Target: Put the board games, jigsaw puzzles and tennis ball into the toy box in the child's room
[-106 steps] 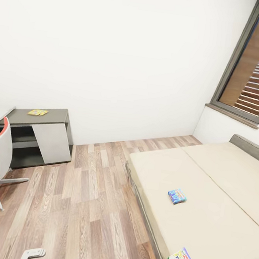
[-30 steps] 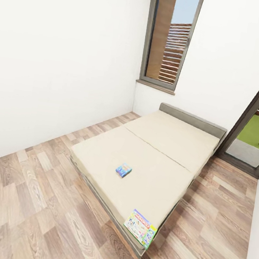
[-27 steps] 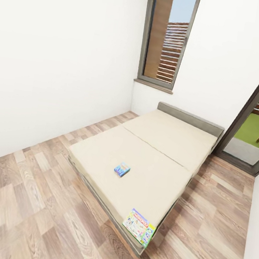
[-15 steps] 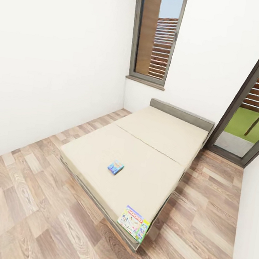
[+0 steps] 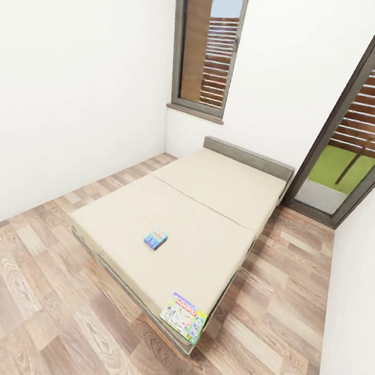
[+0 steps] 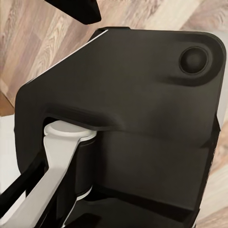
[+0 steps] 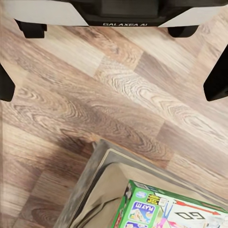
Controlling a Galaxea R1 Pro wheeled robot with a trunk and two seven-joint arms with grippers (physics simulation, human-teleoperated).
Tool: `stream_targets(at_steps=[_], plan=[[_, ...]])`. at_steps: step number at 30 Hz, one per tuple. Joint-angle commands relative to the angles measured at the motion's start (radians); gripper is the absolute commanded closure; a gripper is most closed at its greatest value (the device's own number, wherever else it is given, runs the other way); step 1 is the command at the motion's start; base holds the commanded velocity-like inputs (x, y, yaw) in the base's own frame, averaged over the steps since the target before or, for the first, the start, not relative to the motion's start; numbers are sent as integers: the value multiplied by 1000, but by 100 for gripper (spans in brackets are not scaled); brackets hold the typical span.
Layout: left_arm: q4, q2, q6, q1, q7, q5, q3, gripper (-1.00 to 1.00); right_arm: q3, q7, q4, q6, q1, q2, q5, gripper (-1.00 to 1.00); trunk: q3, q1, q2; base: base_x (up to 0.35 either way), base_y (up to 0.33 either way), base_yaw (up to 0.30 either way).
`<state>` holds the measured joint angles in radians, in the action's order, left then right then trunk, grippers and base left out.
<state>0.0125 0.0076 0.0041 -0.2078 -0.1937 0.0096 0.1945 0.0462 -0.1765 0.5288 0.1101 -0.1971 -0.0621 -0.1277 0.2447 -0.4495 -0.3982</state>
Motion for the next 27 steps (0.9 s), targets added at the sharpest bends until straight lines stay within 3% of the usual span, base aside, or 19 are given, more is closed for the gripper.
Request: stream_targets(at_steps=[1,27], plan=[[1,0,0,-1,-4,1,6,-100,5,-9,-1,2,-1,-1,-10,-100,3,0,-2,0,0,-176],[1,1,1,-1,-4,6,9,-100,0,-9,-1,2,-1,-2,-10,-100,37,0,-2,0,0,-174]])
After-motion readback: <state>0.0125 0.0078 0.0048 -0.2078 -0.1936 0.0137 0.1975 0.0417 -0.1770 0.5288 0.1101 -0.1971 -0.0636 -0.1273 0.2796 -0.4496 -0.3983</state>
